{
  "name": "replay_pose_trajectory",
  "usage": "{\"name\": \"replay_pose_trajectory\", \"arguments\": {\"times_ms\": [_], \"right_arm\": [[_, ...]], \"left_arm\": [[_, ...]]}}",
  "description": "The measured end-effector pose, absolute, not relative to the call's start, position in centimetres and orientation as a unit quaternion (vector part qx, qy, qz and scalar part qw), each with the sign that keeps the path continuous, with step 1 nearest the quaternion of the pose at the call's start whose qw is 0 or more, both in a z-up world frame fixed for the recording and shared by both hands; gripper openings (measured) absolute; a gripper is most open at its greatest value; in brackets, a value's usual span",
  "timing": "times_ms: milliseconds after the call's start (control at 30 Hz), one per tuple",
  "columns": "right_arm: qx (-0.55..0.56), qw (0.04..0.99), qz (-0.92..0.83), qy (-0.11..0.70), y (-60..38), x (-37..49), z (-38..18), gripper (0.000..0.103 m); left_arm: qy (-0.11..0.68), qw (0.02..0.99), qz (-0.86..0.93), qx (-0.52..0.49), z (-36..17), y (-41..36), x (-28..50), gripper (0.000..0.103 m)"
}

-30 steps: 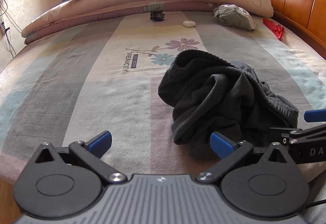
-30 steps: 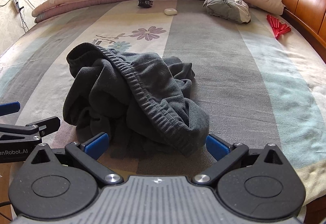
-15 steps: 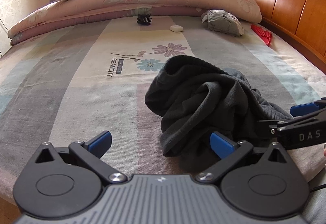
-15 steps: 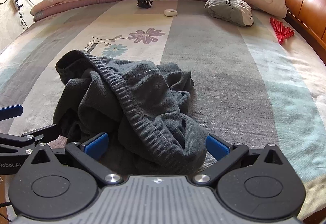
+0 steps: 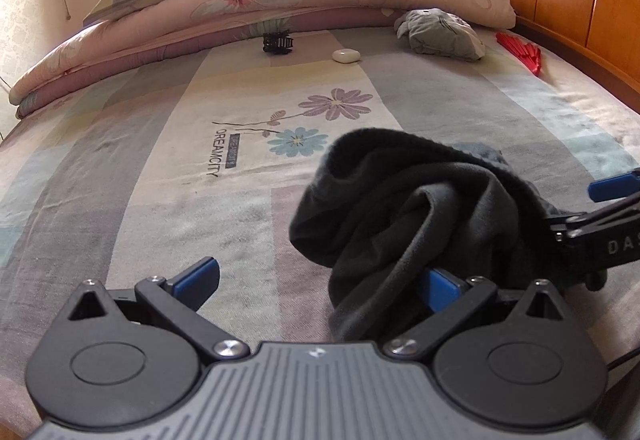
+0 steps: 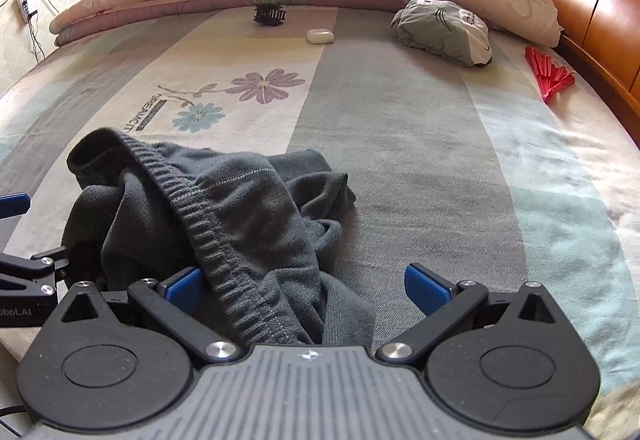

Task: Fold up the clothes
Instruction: 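Close the right gripper on the ribbed waistband of the sweatpants, then lift and pull the waistband with the right gripper, then open it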

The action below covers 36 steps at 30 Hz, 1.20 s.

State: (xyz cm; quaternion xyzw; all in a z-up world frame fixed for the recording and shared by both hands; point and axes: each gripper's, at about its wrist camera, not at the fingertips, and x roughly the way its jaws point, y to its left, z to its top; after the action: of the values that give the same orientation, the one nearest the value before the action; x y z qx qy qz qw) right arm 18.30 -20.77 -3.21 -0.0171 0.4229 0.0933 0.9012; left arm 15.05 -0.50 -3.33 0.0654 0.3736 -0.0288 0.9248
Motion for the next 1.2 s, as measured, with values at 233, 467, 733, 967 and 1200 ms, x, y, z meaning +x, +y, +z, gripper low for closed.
{"name": "replay_pose_trajectory", "arguments": {"times_ms": [233, 467, 733, 967, 1200], "right_arm": [[-0.041, 0.908, 0.12, 0.4, -20.1, 18.7, -3.7, 0.103], [-0.058, 0.908, 0.15, 0.387, -19.5, 18.9, -3.2, 0.085], [-0.14, 0.914, 0.15, 0.349, -17.2, 19.7, -1.2, 0.053], [-0.19, 0.897, 0.178, 0.357, -15.5, 20.8, -2.9, 0.012], [-0.145, 0.913, 0.134, 0.356, -20.7, 22.3, -0.8, 0.01]], "left_arm": [[0.375, 0.925, -0.017, 0.064, -3.7, 0.1, 15.9, 0.102], [0.396, 0.917, -0.031, 0.044, -4.9, 0.8, 14.2, 0.102], [0.379, 0.924, -0.038, 0.037, -3.9, 1.8, 13.8, 0.102], [0.38, 0.923, -0.05, 0.031, -3.9, 1.9, 14.1, 0.102], [0.373, 0.925, -0.057, 0.033, -3.5, 1.5, 14.4, 0.102]]}}
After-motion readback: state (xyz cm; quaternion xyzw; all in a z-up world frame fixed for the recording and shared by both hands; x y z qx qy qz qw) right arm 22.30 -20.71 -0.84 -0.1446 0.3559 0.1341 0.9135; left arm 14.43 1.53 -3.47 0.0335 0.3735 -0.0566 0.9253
